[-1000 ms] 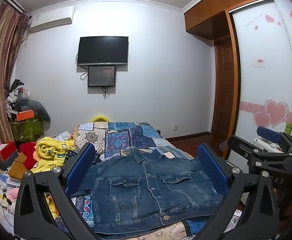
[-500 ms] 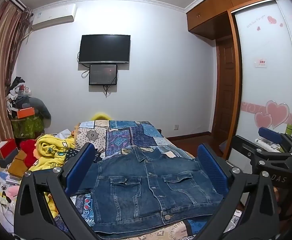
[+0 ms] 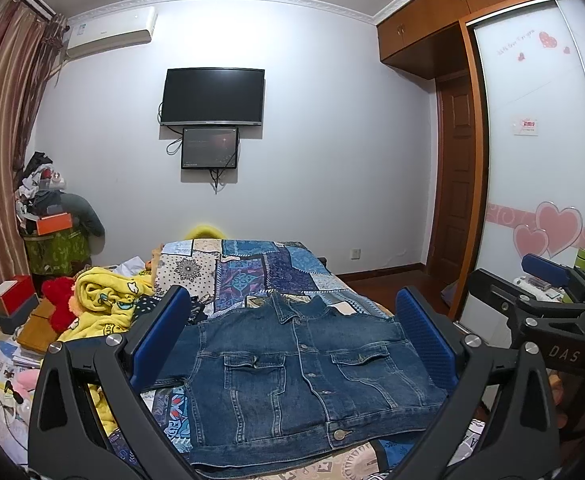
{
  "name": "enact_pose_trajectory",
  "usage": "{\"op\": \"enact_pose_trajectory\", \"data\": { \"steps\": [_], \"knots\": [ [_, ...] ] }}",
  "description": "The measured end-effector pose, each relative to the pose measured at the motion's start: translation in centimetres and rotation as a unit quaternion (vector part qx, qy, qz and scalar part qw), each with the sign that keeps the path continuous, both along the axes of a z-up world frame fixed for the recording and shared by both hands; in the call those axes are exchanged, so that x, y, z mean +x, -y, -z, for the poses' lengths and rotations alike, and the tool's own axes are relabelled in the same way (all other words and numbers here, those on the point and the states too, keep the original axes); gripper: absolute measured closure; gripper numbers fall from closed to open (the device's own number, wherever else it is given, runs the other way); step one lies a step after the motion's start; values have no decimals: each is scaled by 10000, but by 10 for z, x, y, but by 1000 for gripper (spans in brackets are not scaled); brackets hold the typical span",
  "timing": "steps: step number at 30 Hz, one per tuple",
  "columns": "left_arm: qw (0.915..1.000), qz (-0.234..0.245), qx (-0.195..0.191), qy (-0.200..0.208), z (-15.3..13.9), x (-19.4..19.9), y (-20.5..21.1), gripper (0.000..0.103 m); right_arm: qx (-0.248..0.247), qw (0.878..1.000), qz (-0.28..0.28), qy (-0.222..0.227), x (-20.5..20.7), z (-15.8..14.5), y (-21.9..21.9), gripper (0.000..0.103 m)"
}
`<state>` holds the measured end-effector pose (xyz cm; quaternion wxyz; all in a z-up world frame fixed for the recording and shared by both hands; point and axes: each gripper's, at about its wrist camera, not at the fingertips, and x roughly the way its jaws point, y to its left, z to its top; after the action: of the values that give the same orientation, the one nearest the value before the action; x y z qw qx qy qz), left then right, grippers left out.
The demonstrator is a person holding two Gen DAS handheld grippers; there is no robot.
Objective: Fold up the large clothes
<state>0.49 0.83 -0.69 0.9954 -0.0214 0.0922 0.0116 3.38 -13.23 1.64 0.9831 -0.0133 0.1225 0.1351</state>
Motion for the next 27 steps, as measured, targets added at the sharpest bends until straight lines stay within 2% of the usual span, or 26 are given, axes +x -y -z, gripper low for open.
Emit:
{"op": "enact_pose_trajectory", "data": {
  "steps": [27],
  "knots": [
    [9999, 10, -138, -13, 1, 1, -6, 0, 7, 10000, -13, -41, 3, -3, -2, 0]
  ]
}}
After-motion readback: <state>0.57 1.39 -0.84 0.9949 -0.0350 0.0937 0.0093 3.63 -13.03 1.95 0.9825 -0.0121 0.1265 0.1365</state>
